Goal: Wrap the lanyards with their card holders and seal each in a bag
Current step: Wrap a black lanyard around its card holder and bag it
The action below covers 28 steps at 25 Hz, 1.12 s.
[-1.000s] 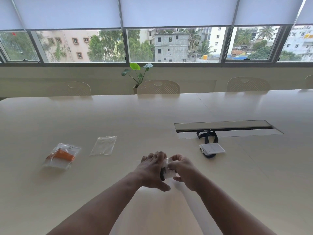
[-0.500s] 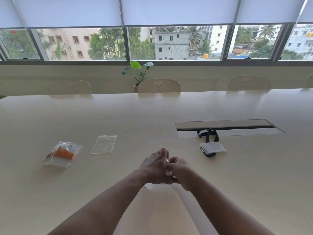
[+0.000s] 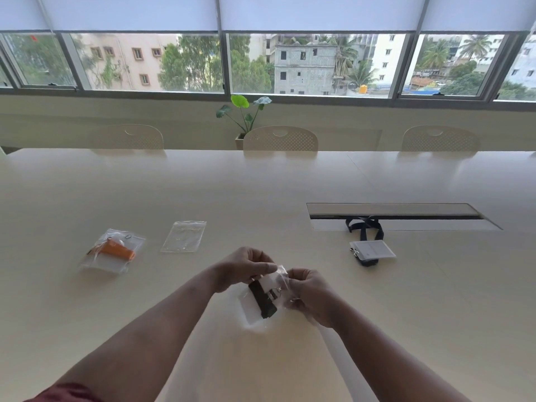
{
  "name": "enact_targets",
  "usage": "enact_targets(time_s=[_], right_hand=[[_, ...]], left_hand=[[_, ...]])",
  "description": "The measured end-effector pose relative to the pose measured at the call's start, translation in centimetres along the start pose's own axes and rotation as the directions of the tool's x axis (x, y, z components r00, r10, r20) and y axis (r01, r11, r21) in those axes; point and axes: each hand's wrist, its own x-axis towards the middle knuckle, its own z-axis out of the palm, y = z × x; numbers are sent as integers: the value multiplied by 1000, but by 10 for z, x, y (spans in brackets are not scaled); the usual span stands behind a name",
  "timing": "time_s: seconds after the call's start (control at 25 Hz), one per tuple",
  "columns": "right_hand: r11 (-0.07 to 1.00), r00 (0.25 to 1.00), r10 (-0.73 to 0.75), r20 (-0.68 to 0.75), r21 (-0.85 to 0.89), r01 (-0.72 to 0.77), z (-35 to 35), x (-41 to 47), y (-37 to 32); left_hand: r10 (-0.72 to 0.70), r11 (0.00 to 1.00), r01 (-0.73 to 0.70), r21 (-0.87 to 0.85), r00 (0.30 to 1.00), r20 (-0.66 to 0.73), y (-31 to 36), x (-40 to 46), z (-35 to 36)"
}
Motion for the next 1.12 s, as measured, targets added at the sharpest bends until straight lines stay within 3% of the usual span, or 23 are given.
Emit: enact_targets(time_s=[0.16,0.36,0.64,0.84,1.12], right_hand=[[1000,985,4,174,6,-5,4,4,1],[999,968,42,249,-16,-39,3,13,1],[979,996,-94,6,180,91,10,12,14],[968,966,-253,-55,-20,252,15,6,20],[952,960,-279,22,-125,280,12,4,24]], left_hand=[[-38,969,31,-246,999,-24,-19,-3,-1],[-39,959,20,-284,997,-62,-26,1,1],[-2,946,-69,-317,976,-219,-37,8,11],[13,959,-91,-270,960,-280,-42,7,15],[56,974,-118,-193,953,-296,-44,4,14]])
